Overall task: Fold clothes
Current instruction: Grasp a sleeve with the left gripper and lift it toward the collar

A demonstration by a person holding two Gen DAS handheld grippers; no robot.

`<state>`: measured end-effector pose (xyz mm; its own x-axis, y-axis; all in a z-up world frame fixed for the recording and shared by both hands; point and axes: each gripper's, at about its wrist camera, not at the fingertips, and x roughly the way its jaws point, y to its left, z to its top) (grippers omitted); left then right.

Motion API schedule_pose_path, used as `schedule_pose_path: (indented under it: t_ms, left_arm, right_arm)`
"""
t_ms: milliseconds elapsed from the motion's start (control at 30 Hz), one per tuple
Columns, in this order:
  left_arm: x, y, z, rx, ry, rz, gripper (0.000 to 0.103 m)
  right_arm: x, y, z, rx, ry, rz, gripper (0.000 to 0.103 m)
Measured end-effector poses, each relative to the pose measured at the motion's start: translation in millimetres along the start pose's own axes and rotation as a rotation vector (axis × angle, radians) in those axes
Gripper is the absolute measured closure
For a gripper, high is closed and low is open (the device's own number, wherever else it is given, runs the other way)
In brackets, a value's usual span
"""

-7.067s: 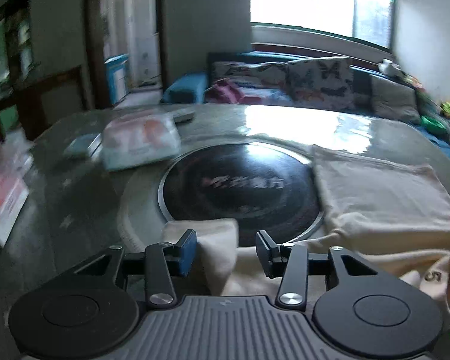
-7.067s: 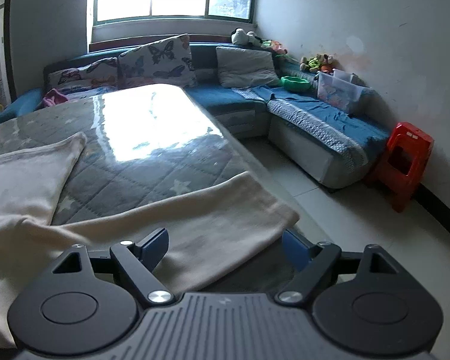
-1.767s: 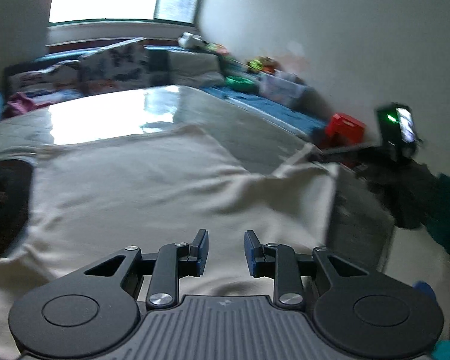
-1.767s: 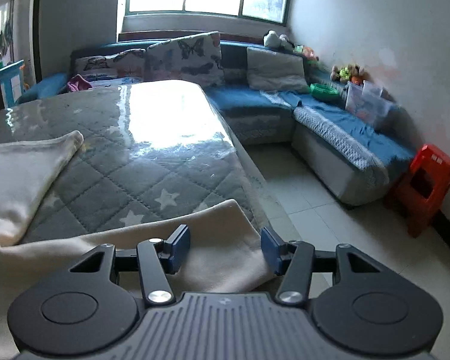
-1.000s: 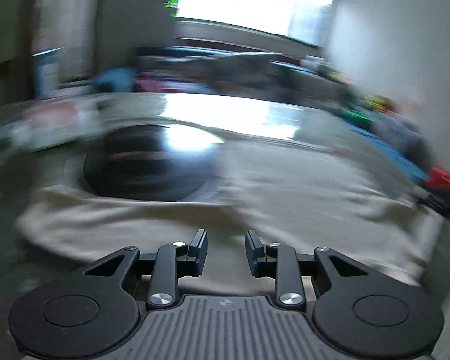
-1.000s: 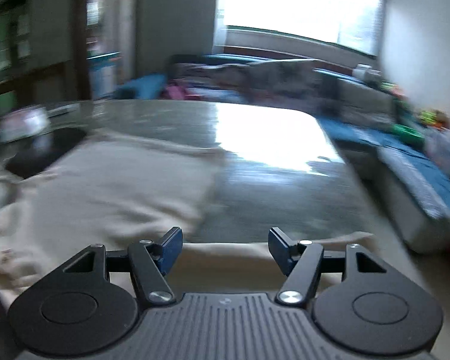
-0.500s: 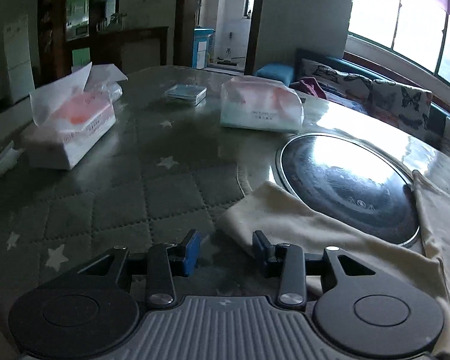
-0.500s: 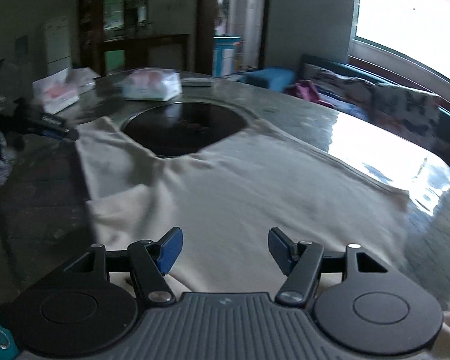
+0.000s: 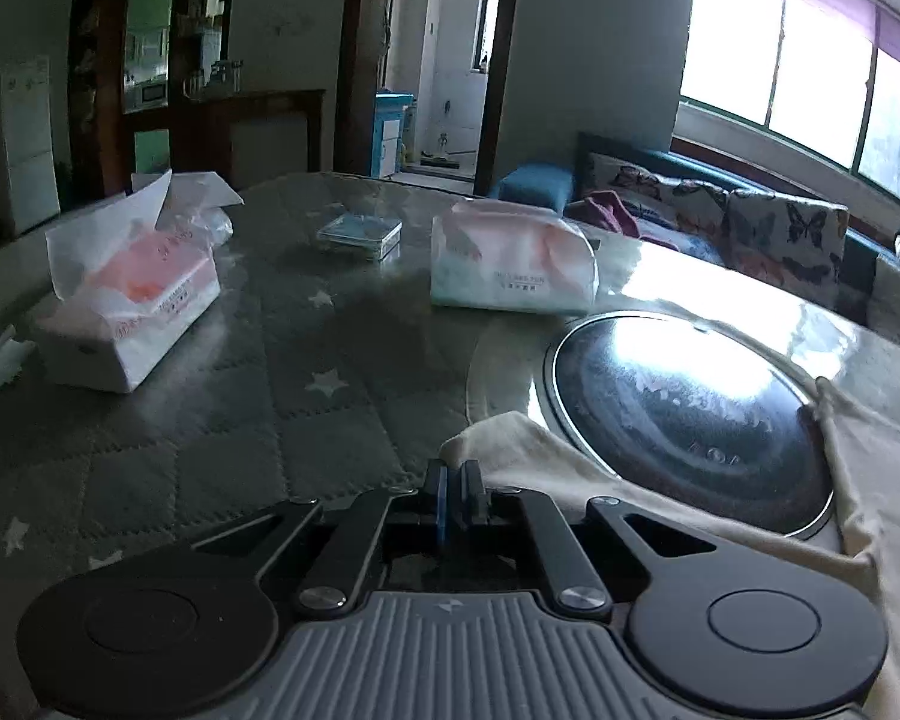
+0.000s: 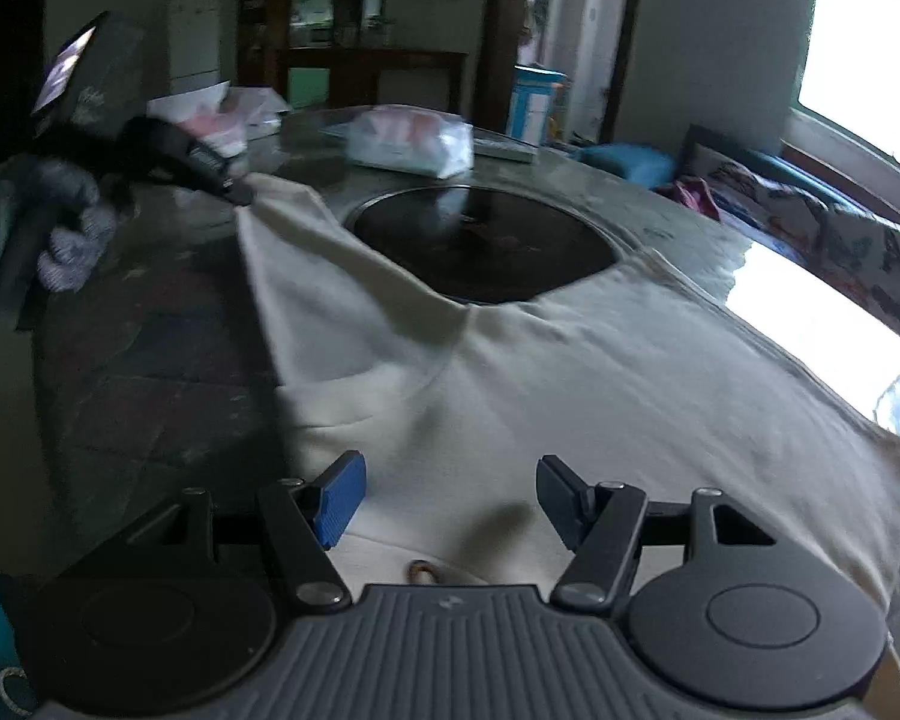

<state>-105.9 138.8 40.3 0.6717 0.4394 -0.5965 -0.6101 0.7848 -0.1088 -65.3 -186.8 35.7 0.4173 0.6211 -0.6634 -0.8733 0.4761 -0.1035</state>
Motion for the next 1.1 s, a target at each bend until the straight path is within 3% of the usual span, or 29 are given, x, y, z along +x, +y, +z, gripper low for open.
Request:
schedule_pose_path:
  t_ms: [300, 367, 400, 433, 600, 700, 833, 967, 1100]
  left_arm:
    - [-0.2, -0.6, -3.0, -0.015, 0.016, -0.022, 0.094]
    - [-4.5, 0.0, -4.2, -0.024, 0.017, -0.02, 0.083]
    - [-6.3, 0.6, -4.9, -0.03, 0.017, -0.016, 0.071]
    - [-7.4, 1.2, -5.9, -0.034, 0.016, -0.011, 0.067]
    - [-3.4, 1.2, -9.5, -0.046, 0.039, -0.011, 0.067]
    - [0.7, 3.4, -10.6, -0.071, 0.05, -0.01, 0.071]
    - [2.8, 3.1, -10.9, -0.067, 0.041, -0.028, 0.095]
    - [-5.0, -0.1, -3.7, -0.087, -0.006, -0.067, 0.099]
    - [-26.0, -15.2, 12.3, -0.092, -0.071, -0.173, 0.099]
  right_arm:
    - [0.9, 3.7, 2.4, 0.006, 0.005, 0.012, 0.038]
    - [-3.2, 4.1, 4.8, 0.006, -0.005, 0.013, 0.038]
    - [-5.2, 3.5, 5.9, 0.01, -0.011, 0.013, 0.038]
    - [-6.5, 2.6, 7.2, 0.016, -0.016, 0.014, 0.038]
    - [-12.5, -2.2, 10.6, 0.037, -0.03, -0.002, 0.038]
    - [-16.2, -4.2, 10.2, 0.046, -0.036, -0.013, 0.038]
    - [-21.1, -6.4, 8.5, 0.061, -0.041, -0.027, 0.038]
    - [-24.9, -12.4, 6.4, 0.098, -0.043, -0.037, 0.038]
    - [-29.8, -22.7, 3.0, 0.15, -0.044, -0.056, 0.038]
